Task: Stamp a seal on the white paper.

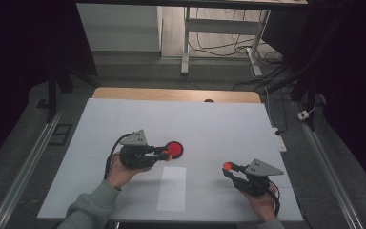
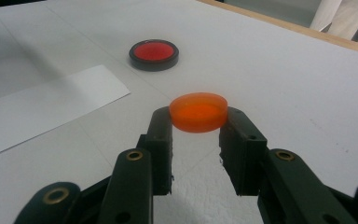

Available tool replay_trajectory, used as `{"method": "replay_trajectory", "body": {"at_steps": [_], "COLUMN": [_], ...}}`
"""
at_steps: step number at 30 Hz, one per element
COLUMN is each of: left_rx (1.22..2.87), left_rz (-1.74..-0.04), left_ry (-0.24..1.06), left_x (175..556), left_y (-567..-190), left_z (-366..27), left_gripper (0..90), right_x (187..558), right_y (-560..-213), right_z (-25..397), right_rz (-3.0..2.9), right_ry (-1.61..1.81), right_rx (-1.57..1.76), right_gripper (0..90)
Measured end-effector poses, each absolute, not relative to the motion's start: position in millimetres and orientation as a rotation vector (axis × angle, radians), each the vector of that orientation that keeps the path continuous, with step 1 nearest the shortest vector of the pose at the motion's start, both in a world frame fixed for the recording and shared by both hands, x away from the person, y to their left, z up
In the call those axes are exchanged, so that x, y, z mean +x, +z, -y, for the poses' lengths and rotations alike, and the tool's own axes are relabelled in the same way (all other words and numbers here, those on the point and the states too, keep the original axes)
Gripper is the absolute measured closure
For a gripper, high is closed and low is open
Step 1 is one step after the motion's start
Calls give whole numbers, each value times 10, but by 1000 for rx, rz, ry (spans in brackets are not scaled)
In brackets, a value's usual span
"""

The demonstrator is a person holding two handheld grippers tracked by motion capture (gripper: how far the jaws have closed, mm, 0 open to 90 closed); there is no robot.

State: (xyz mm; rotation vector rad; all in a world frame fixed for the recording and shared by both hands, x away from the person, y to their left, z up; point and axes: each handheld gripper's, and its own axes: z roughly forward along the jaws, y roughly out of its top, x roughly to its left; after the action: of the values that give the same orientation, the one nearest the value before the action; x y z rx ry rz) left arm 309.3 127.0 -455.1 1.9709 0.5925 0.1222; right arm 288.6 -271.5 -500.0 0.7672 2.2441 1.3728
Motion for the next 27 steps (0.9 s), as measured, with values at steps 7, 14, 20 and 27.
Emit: {"method": "replay_trajectory", "body": {"at_steps": [7, 14, 20, 27], "left_rx": [2001, 2029, 2052, 2080], "left_rz": [-585, -563, -534, -502], "left_ry": [101, 94, 78, 70], "left_x": [3038, 2977, 2920, 2879], "left_y": [-4624, -4677, -4732, -4806], "left_z": [-1244, -1202, -1152, -1062], "left_gripper": [724, 724, 724, 724], "right_x": [2886, 2887, 2893, 2889], "right_y": [-4999, -5003, -5003, -5006], "right_z": [2720, 2719, 2712, 2708], "right_rz": [-2244, -2247, -2246, -2252], "right_ry": [1371, 1370, 1371, 1367], "right_rx": [769, 770, 772, 770], "right_gripper": [646, 647, 647, 647]}}
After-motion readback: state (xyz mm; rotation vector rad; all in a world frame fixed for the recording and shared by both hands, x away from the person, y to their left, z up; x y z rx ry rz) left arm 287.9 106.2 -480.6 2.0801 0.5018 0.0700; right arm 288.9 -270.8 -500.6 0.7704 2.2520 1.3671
